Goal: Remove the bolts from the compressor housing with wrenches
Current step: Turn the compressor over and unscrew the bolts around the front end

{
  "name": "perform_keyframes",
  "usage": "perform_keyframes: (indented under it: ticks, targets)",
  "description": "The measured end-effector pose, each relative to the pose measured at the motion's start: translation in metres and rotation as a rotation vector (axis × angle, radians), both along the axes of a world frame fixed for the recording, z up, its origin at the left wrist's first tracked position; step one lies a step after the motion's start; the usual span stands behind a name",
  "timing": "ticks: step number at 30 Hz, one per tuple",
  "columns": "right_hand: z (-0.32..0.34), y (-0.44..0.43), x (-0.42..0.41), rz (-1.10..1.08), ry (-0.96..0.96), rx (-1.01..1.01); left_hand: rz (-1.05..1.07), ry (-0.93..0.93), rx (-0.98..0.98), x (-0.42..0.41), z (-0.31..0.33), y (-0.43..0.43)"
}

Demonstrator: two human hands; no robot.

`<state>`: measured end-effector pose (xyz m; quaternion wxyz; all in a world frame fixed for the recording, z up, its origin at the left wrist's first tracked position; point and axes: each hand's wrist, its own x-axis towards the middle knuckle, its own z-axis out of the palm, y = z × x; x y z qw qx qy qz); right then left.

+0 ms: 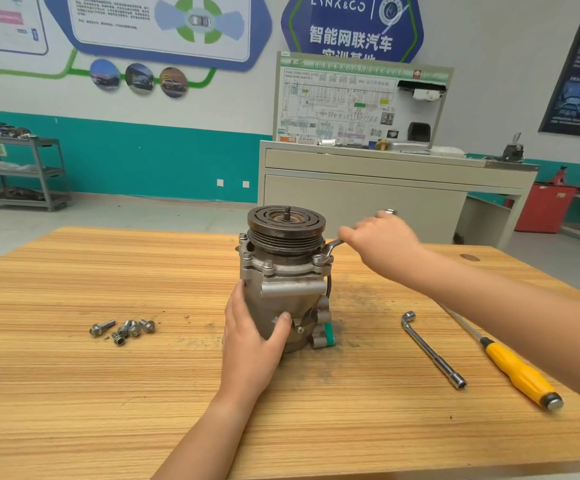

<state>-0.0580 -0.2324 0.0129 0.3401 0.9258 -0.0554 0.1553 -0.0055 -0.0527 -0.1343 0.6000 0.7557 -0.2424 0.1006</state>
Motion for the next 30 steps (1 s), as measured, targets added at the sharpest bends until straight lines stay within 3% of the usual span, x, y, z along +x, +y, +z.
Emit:
perform_keyframes:
  ticks: [7,11,13,17,20,30]
  targets:
    - [-0.027,-0.011,0.026,0.183,-0.164,0.239,-0.005,0.007,-0.007,-0.001,-0.001,0.001]
    - [-0.022,-0.011,-0.005,0.175,-0.54,0.674,-0.011,0.016,-0.005,0.0,-0.002,0.0]
    - [-0.019,-0.003,-0.028,0.242,-0.621,0.747,-0.009,0.015,-0.007,0.0,-0.002,0.0]
    - [-0.019,0.018,-0.07,0.06,-0.348,0.48,-0.006,0.017,-0.007,0.001,-0.003,0.0]
    - [-0.021,0.033,-0.079,-0.096,-0.191,0.429,-0.001,0.016,-0.009,0.001,-0.002,0.0]
    - [-0.007,0.069,-0.063,-0.204,0.031,0.221,0.006,0.001,-0.024,0.001,-0.004,-0.001]
